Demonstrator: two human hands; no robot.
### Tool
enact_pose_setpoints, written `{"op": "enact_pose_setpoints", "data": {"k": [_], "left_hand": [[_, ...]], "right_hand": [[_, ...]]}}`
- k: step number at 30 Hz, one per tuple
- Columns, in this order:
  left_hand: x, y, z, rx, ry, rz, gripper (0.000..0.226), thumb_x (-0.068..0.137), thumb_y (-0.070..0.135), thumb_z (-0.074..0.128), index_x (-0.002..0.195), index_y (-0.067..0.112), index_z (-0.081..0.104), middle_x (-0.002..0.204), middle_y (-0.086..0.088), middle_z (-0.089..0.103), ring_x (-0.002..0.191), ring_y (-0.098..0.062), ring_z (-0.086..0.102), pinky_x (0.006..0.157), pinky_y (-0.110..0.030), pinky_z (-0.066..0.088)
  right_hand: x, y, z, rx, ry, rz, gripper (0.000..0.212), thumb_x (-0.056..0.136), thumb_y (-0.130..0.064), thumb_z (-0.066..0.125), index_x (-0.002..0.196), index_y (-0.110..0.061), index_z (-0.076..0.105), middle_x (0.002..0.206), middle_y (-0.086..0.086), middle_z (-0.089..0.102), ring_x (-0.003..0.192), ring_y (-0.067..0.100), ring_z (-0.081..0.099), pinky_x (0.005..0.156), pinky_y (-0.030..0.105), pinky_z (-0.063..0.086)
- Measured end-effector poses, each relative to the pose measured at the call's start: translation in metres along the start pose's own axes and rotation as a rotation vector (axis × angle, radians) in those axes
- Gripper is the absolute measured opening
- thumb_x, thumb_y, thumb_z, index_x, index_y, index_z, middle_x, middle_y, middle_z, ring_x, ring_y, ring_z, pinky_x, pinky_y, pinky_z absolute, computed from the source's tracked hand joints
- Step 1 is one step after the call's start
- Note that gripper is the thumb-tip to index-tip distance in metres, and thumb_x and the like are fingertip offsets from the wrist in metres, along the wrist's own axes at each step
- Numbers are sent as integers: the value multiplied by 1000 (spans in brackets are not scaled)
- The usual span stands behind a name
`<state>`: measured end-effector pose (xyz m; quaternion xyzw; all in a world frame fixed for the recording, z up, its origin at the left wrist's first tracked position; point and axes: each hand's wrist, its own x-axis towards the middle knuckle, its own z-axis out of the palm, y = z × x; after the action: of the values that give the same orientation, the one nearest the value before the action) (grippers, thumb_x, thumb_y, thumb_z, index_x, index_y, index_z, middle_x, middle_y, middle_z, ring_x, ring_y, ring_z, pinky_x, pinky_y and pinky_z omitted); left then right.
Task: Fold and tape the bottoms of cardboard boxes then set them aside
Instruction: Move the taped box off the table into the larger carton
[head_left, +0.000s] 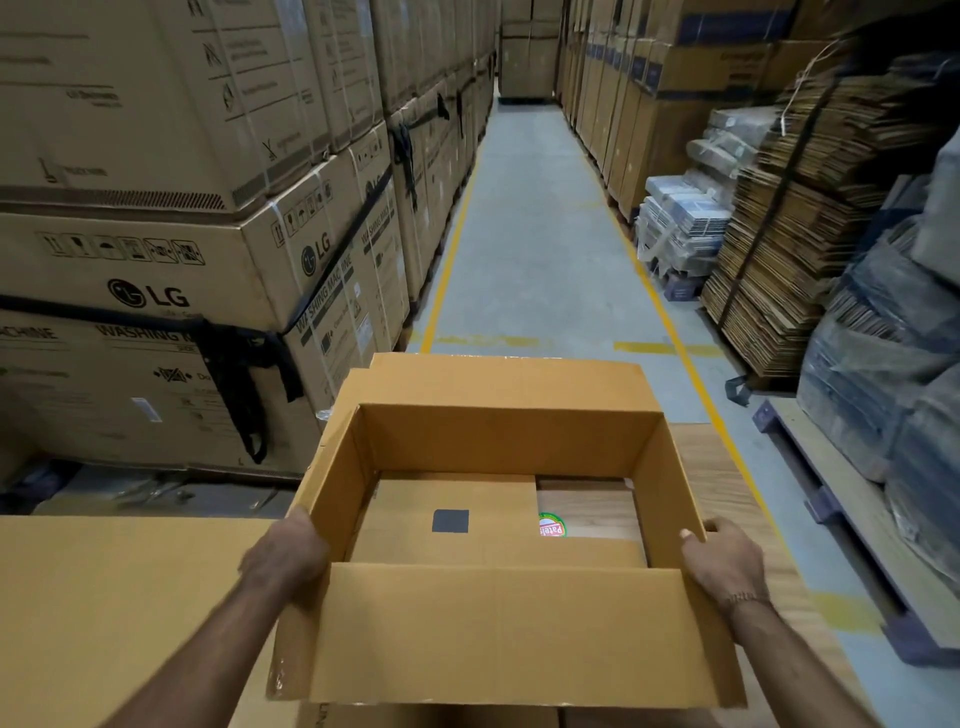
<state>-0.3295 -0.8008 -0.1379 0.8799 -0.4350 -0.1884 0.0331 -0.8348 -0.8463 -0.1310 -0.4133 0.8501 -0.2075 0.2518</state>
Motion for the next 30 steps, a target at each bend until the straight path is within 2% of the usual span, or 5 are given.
{"op": "enact_pose_setpoints", "data": {"k": [12, 17, 22, 28, 30], "left_hand": [[54, 27, -5, -53, 28, 105, 75, 89, 43, 80, 141, 10, 39, 139, -20, 51, 124, -42, 56, 97, -59, 53], [77, 63, -20, -132, 22, 224, 82, 92, 44, 77, 151, 6, 35, 149, -24, 46, 136, -44, 47, 108, -57, 47], [108, 108, -44, -228, 8, 307, 87, 90, 46, 78, 155, 10, 33, 152, -22, 47, 140, -43, 47, 111, -58, 45], [132, 140, -63, -420, -26, 173, 85, 91, 47, 77, 154, 8, 35, 151, -23, 48, 136, -45, 49, 107, -58, 48], [123, 151, -68, -516, 53, 83, 68, 94, 37, 77, 146, 5, 45, 143, -22, 55, 130, -43, 56, 99, -55, 54]], "right_hand": [[-53, 12, -6, 162, 208, 151, 88, 84, -59, 76, 147, -8, 44, 145, 20, 51, 131, 41, 51, 105, 50, 45], [-39, 50, -5, 582, -211, 499, 110, 48, -79, 87, 127, -5, 66, 120, 16, 73, 107, 36, 70, 95, 52, 57], [-52, 38, -30, 921, -339, 513, 26, 99, -21, 68, 121, -7, 70, 114, 13, 74, 101, 28, 69, 76, 43, 65], [-72, 40, -37, 1271, -318, 529, 63, 58, -2, 98, 114, 1, 69, 93, 16, 79, 76, 22, 78, 70, 34, 65], [-84, 31, -33, 1365, -236, 620, 44, 77, -12, 90, 115, -2, 69, 84, 15, 78, 67, 23, 77, 58, 37, 64]]}}
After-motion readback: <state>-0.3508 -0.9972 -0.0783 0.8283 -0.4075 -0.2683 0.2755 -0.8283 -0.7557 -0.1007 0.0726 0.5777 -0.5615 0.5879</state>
